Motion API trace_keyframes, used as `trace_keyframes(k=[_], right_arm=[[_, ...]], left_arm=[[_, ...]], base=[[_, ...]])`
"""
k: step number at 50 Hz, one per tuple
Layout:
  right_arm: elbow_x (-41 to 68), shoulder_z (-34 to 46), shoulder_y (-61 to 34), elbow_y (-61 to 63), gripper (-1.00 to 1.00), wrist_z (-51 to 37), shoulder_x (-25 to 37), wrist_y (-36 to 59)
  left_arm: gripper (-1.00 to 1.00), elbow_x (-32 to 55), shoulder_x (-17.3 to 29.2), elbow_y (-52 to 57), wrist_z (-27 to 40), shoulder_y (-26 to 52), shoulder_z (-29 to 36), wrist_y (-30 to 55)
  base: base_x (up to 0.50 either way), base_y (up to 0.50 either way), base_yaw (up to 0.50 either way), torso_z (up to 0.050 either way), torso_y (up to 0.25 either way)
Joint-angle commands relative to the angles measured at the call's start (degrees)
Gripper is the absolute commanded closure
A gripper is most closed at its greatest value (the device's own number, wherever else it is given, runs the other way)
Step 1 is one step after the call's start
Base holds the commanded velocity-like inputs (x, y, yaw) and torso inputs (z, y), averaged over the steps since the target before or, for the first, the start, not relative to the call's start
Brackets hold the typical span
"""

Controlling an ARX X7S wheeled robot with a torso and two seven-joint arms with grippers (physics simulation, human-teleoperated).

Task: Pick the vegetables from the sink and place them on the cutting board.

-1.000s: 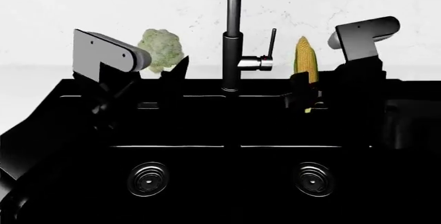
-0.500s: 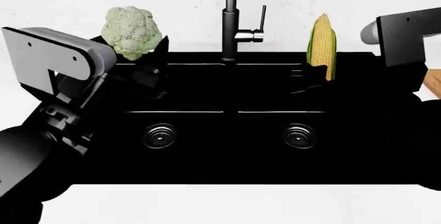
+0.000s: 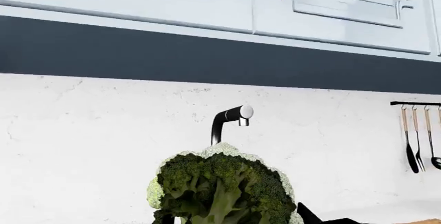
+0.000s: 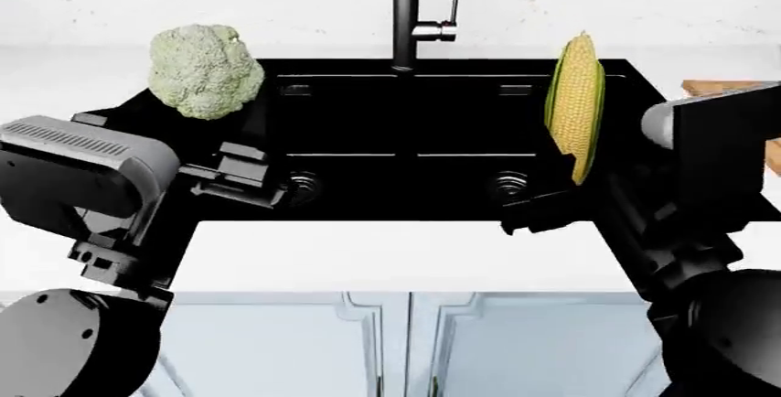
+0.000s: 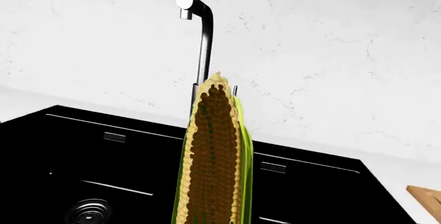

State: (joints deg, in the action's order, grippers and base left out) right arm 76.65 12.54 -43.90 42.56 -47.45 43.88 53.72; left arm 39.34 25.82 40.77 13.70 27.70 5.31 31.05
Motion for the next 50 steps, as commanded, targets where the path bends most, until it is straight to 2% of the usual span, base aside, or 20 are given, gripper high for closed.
trace_keyframes(k=[1,5,13,50], right_arm=[[-27.48,3.47,17.36,5.90,1.00,8.92,-2.14,-13.71],[-32.82,5.93,19.59,2.97,1.00,11.76,-4.07,-18.32],[-32.39,4.23,21.93,3.45,1.00,12.78,-3.99,-21.92],[-31.01,3.75,21.95,3.23,1.00,12.67,-3.99,-22.59]], left_arm=[[1.00,-8.76,-4.08,-2.17,-1.67,-8.66,-0.18,-14.54],[1.00,-11.42,-4.77,-3.04,-1.70,-9.80,0.89,-16.54],[1.00,-12.29,-5.10,-1.50,-0.82,-11.07,1.37,-17.22],[1.00,-11.59,-4.58,-1.62,-0.48,-10.90,2.59,-17.04]], base=[[0.00,0.00,0.00,0.000,0.000],[-0.04,-0.32,0.00,0.000,0.000],[-0.08,-0.50,0.00,0.000,0.000],[0.03,-0.50,0.00,0.000,0.000]])
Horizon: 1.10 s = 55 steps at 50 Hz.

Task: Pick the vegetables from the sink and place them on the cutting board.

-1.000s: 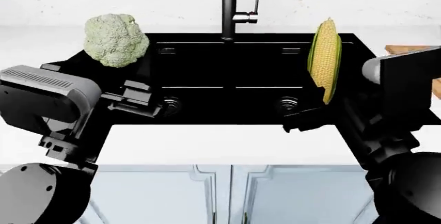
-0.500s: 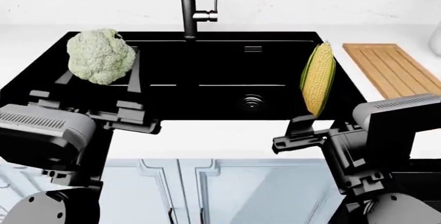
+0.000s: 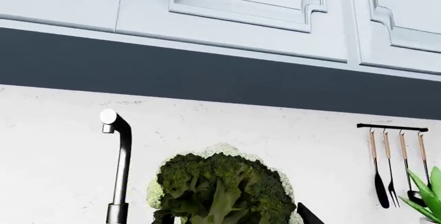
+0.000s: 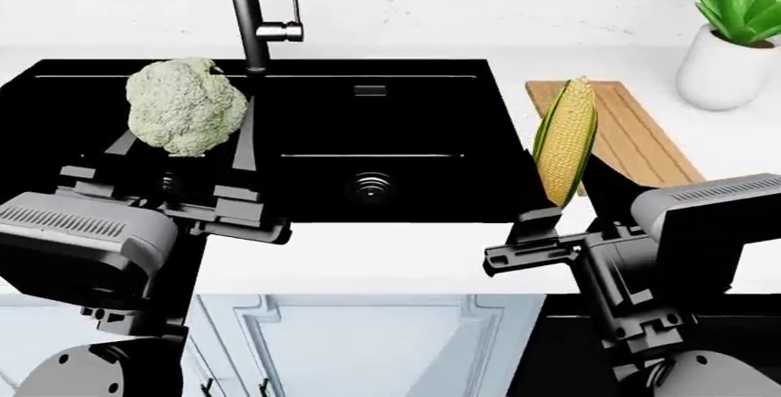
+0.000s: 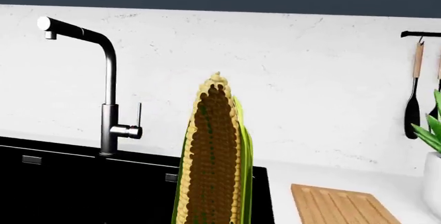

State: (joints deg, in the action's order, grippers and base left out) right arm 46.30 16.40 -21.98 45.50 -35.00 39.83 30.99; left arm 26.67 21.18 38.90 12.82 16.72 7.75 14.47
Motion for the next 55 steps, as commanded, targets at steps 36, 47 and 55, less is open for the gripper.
trace_keyframes(k=[36,47,55], right_arm=[[11.93,-1.09,-17.13,-6.60,1.00,-1.90,1.08,12.95],[13.57,2.21,-23.50,-6.95,1.00,-2.49,0.25,18.32],[16.79,5.57,-33.80,-8.65,1.00,-3.64,-1.87,26.22]], left_arm=[[1.00,5.78,0.13,-1.84,4.73,14.58,3.43,14.39],[1.00,7.42,0.27,-3.18,7.39,18.56,2.55,19.03],[1.00,9.54,1.42,-2.99,8.87,22.02,1.23,23.08]], base=[[0.06,-0.50,0.00,0.000,0.000],[0.42,-0.33,0.00,0.000,0.001],[0.50,0.00,0.00,0.002,0.001]])
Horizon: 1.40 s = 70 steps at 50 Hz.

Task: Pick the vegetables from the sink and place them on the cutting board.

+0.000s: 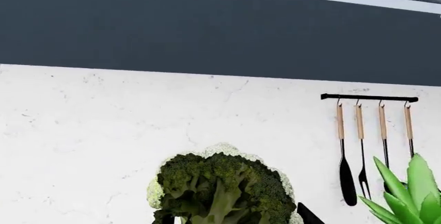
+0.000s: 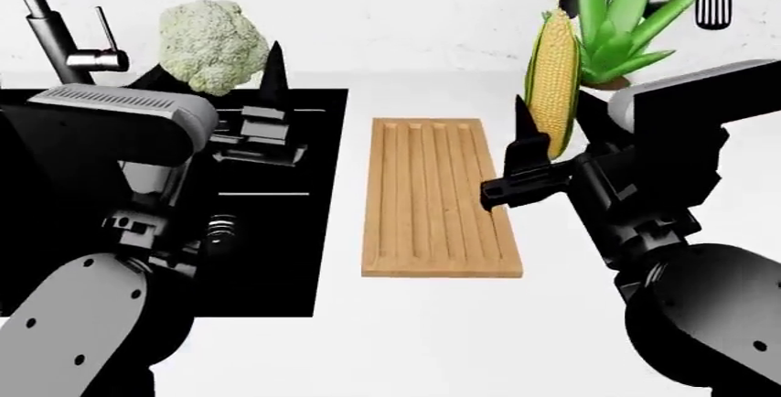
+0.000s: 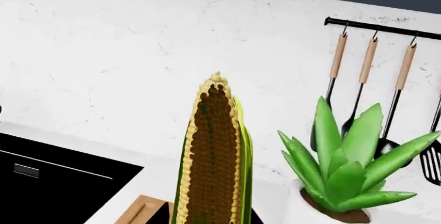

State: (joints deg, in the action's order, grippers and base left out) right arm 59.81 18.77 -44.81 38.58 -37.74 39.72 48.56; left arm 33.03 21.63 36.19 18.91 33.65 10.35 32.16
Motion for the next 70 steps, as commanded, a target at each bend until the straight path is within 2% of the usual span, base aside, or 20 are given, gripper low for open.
trace_keyframes(k=[1,7,13,21,27,35,70], right_arm=[[3.93,3.19,-12.03,-2.03,1.00,-1.12,-1.94,9.40],[5.05,5.41,-17.88,-7.15,1.00,1.66,-3.25,12.90],[3.93,11.14,-27.40,-20.09,1.00,9.03,-6.46,18.29],[4.46,13.84,-31.23,-31.58,1.00,11.04,-10.58,22.57],[7.72,13.42,-33.09,-41.21,1.00,9.43,-13.88,28.03],[9.56,13.11,-33.21,-49.92,1.00,9.08,-16.87,29.94],[7.15,17.91,-30.95,-60.06,1.00,14.15,-20.59,26.17]], left_arm=[[1.00,3.25,1.14,-0.31,2.95,5.57,-1.19,6.04],[1.00,5.30,0.97,-4.60,1.93,11.54,2.03,12.49],[1.00,9.83,-2.26,-14.90,-0.60,22.52,3.85,20.13],[1.00,12.06,-4.06,-16.57,0.13,26.44,3.58,23.02],[1.00,12.90,-4.41,-17.27,0.91,27.34,2.14,23.19],[1.00,13.71,-4.33,-15.98,1.87,27.93,1.60,23.75],[1.00,14.57,-3.40,-14.54,2.58,26.91,1.85,22.98]], base=[[0.50,0.00,0.00,0.000,0.000],[0.42,0.00,0.00,0.000,0.002],[0.00,0.00,0.00,0.000,0.002],[0.00,0.00,0.00,0.000,0.000],[0.00,0.00,0.00,0.000,0.000],[0.00,0.00,0.00,0.000,0.001],[0.00,0.00,0.00,0.000,0.000]])
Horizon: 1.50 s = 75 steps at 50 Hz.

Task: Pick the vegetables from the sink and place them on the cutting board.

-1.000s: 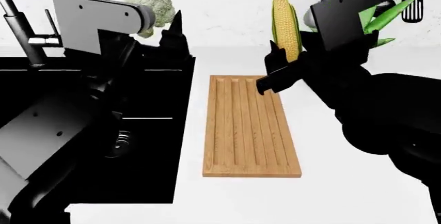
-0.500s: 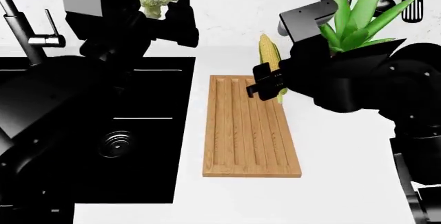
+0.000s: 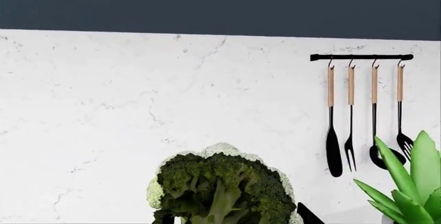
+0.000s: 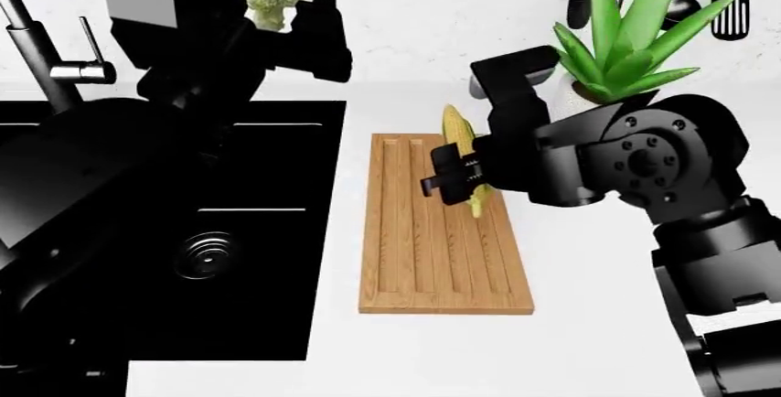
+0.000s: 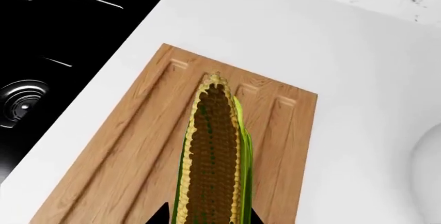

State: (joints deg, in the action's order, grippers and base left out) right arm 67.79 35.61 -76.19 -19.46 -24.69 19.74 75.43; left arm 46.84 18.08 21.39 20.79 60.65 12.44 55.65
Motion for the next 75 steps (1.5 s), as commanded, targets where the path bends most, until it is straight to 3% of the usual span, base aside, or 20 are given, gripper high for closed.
trace_keyframes(k=[1,18,19,50,59,75], right_arm=[[-0.87,1.15,0.44,-2.06,1.00,1.10,-0.59,-0.73],[-1.35,3.12,0.98,-4.30,1.00,2.11,-1.33,-0.97],[-1.35,3.19,0.97,-4.42,-1.00,2.11,-1.37,-0.94],[4.06,-1.42,-2.93,0.71,-1.00,-4.01,0.96,2.45],[13.27,-8.33,-3.62,8.49,-1.00,-14.40,4.14,7.51],[28.86,-16.28,-3.10,18.05,-1.00,-30.22,10.31,8.57]], left_arm=[[1.00,0.80,0.17,0.26,0.73,-0.06,-0.27,-0.49],[1.00,1.39,0.43,0.48,1.10,-0.09,-0.34,-0.69],[1.00,1.46,0.43,0.57,1.17,-0.06,-0.34,-0.66],[1.00,1.85,0.49,0.37,1.90,0.40,1.09,-0.36],[1.00,3.92,-0.10,-2.66,0.70,-1.24,3.04,2.31],[1.00,3.60,-2.71,-11.27,-5.94,-7.91,12.85,3.13]], base=[[0.00,0.00,0.00,0.000,0.000],[0.00,0.00,0.00,0.000,0.001],[0.00,0.00,0.00,0.000,0.000],[0.00,0.00,0.00,0.000,0.000],[0.00,0.00,0.00,0.000,0.001],[0.00,0.00,0.00,0.000,0.000]])
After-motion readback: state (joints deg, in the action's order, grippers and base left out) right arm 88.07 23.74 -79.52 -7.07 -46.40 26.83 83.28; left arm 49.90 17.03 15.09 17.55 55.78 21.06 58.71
